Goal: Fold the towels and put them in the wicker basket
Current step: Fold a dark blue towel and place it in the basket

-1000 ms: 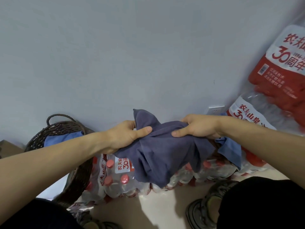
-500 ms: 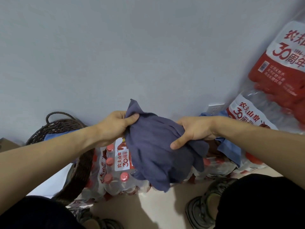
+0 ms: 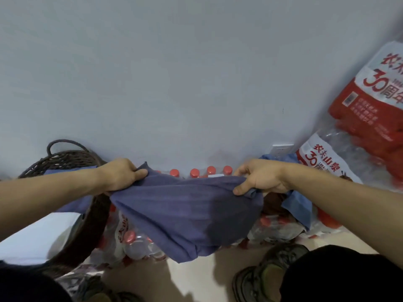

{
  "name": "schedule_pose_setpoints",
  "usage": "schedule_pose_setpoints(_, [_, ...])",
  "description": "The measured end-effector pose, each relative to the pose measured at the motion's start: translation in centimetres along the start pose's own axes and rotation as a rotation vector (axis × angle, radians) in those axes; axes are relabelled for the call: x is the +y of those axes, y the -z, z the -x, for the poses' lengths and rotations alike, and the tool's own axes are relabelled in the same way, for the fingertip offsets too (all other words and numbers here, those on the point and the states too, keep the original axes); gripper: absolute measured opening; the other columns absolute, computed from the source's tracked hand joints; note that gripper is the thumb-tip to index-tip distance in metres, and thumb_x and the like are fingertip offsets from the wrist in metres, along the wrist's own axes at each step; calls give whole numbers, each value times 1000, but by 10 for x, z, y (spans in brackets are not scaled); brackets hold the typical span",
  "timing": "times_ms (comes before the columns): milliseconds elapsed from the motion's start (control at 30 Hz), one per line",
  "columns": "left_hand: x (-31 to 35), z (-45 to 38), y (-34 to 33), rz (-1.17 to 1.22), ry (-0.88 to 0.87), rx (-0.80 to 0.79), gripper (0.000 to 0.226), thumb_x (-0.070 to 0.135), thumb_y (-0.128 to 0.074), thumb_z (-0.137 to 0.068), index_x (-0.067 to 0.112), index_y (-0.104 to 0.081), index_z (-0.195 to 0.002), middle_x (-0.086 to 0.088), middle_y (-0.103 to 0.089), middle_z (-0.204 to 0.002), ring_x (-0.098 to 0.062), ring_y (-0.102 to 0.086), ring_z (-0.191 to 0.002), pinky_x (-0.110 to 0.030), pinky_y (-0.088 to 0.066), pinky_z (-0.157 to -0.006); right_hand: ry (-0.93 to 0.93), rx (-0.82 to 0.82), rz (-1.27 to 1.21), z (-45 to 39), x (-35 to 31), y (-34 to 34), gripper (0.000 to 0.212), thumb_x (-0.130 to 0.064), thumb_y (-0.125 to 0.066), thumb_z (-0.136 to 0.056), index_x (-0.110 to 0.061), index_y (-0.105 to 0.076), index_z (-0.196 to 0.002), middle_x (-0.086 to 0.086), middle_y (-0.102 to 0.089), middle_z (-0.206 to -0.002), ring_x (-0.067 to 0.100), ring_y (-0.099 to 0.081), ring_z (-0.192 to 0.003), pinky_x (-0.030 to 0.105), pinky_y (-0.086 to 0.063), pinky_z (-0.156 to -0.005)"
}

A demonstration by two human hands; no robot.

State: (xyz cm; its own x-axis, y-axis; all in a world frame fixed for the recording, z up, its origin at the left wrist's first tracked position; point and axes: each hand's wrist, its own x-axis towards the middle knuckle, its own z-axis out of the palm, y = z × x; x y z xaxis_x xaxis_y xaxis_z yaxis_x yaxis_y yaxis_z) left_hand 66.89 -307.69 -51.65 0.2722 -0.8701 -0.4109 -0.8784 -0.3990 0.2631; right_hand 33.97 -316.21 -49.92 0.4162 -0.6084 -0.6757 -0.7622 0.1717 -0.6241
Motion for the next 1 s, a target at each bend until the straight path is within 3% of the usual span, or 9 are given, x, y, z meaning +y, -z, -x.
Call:
schedule_pose_setpoints(200, [-13, -34, -28, -62, -36, -24, 30, 23, -41, -103, 3, -63, -107, -19, -65, -118, -33, -59, -105, -30, -42, -86, 35, 229, 25, -39, 2, 2, 25, -13, -84, -75, -9, -70, -95, 0, -66, -68, 17, -62, -63, 23, -45, -49])
schedule_pose_setpoints(300, [-18, -50, -37, -4, -23, -2, 28, 18, -41, -102, 2, -59, -117, -19, -61, -126, -34, -56, -114, -30, -40, -90, 29, 214, 91, -63, 6, 4, 27, -8, -84, -74, -9, -69, -96, 3, -66, -73, 17, -62, -62, 24, -46, -48])
schedule_pose_setpoints(400, [-27, -62, -47, 78, 12, 42, 22, 11, -47, -98, 0, -62, -110, -22, -64, -118, -35, -58, -109, -28, -40, -83, 12, 119, 115, -86, 11, 5, 31, 3, -79, -73, -8, -69, -100, 5, -64, -78, 18, -60, -66, 26, -48, -51])
schedule_pose_setpoints(500, [-36, -69, -59, 243, 75, 80, 13, 4, -54, -92, -2, -64, -96, -20, -67, -90, -28, -60, -79, -24, -39, -65, 25, 183, 58, -106, 19, 1, 37, 7, -80, -70, -9, -69, -101, 2, -62, -74, 15, -59, -63, 22, -48, -50])
schedule_pose_setpoints(600, [-41, -73, -72, 394, 145, 100, 9, 7, -60, -92, 3, -61, -84, -8, -59, -68, -17, -51, -56, -23, -38, -51, 32, 253, -204, -121, 26, -1, 31, 11, -75, -75, -2, -67, -101, 6, -63, -72, 16, -59, -62, 26, -53, -59])
schedule_pose_setpoints(767, [-47, -81, -85, 518, 226, 140, 26, 17, -53, -99, 5, -59, -77, -10, -59, -64, -19, -52, -48, -23, -42, -44, -6, 356, -217, -139, 29, 2, 13, 8, -65, -82, -5, -65, -82, 18, -61, -76, 23, -57, -60, 29, -54, -56])
schedule_pose_setpoints(800, [-47, -82, -85, 541, 236, 145, 27, 19, -53, -99, 5, -60, -77, -10, -59, -64, -20, -53, -48, -24, -44, -44, -37, 360, -208, -142, 30, -1, 8, -3, -69, -84, -6, -63, -79, 17, -61, -75, 23, -57, -60, 29, -52, -56])
schedule_pose_setpoints(900, [-46, -85, -88, 497, 225, 149, 25, 20, -58, -96, 10, -60, -73, -11, -62, -71, -25, -57, -62, -28, -45, -59, -131, 373, 19, -149, 33, -13, 34, -41, -72, -85, -8, -66, -77, 12, -65, -79, 27, -62, -75, 32, -52, -64])
schedule_pose_setpoints(1000, [-44, -87, -88, 428, 200, 117, 11, 11, -62, -91, 9, -62, -80, -12, -66, -78, -26, -59, -72, -28, -45, -67, -58, 427, 218, -151, 32, -24, 30, -30, -69, -89, -14, -58, -67, 3, -59, -70, 23, -58, -73, 28, -48, -66])
